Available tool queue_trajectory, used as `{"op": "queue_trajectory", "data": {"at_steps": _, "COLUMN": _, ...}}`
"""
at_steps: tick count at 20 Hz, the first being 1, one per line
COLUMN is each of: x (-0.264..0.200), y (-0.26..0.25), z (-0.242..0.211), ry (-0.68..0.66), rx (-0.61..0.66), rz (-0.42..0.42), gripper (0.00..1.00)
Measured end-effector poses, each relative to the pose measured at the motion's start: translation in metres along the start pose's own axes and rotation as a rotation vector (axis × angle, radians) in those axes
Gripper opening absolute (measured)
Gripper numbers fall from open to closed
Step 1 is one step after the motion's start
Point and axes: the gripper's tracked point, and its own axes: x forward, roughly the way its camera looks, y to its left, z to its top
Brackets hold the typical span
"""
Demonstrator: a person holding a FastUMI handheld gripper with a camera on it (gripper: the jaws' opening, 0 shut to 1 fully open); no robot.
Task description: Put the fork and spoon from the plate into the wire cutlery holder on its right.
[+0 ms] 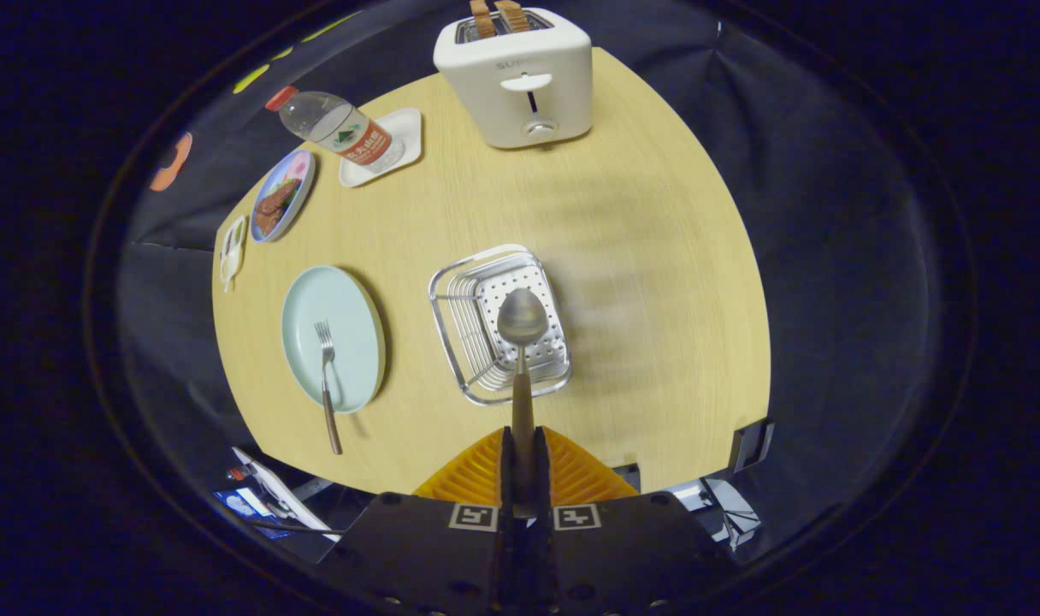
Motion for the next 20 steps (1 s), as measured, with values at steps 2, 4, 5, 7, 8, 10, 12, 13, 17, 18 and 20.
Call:
{"op": "queue_trajectory", "data": {"at_steps": 2, "x": -0.009, "y": 0.000, "z": 0.005, "ry": -0.054, "rx": -0.012, "rz": -0.001, "gripper": 0.30}}
{"op": "queue_trajectory", "data": {"at_steps": 4, "x": -0.022, "y": 0.005, "z": 0.008, "ry": -0.139, "rx": -0.047, "rz": 0.004, "gripper": 0.55}}
{"op": "queue_trajectory", "data": {"at_steps": 5, "x": -0.030, "y": 0.010, "z": 0.008, "ry": -0.187, "rx": -0.068, "rz": 0.005, "gripper": 0.67}}
{"op": "queue_trajectory", "data": {"at_steps": 7, "x": -0.047, "y": 0.020, "z": 0.008, "ry": -0.304, "rx": -0.116, "rz": -0.001, "gripper": 0.86}}
{"op": "queue_trajectory", "data": {"at_steps": 8, "x": -0.055, "y": 0.029, "z": 0.006, "ry": -0.360, "rx": -0.144, "rz": -0.001, "gripper": 0.89}}
{"op": "queue_trajectory", "data": {"at_steps": 10, "x": -0.065, "y": 0.049, "z": -0.003, "ry": -0.457, "rx": -0.184, "rz": -0.007, "gripper": 0.94}}
{"op": "queue_trajectory", "data": {"at_steps": 12, "x": -0.063, "y": 0.073, "z": -0.017, "ry": -0.519, "rx": -0.213, "rz": -0.009, "gripper": 0.97}}
{"op": "queue_trajectory", "data": {"at_steps": 13, "x": -0.060, "y": 0.087, "z": -0.026, "ry": -0.537, "rx": -0.229, "rz": -0.007, "gripper": 0.97}}
{"op": "queue_trajectory", "data": {"at_steps": 17, "x": -0.028, "y": 0.156, "z": -0.065, "ry": -0.525, "rx": -0.260, "rz": 0.046, "gripper": 0.97}}
{"op": "queue_trajectory", "data": {"at_steps": 18, "x": -0.017, "y": 0.173, "z": -0.075, "ry": -0.509, "rx": -0.259, "rz": 0.060, "gripper": 0.97}}
{"op": "queue_trajectory", "data": {"at_steps": 20, "x": 0.003, "y": 0.200, "z": -0.089, "ry": -0.484, "rx": -0.265, "rz": 0.074, "gripper": 0.97}}
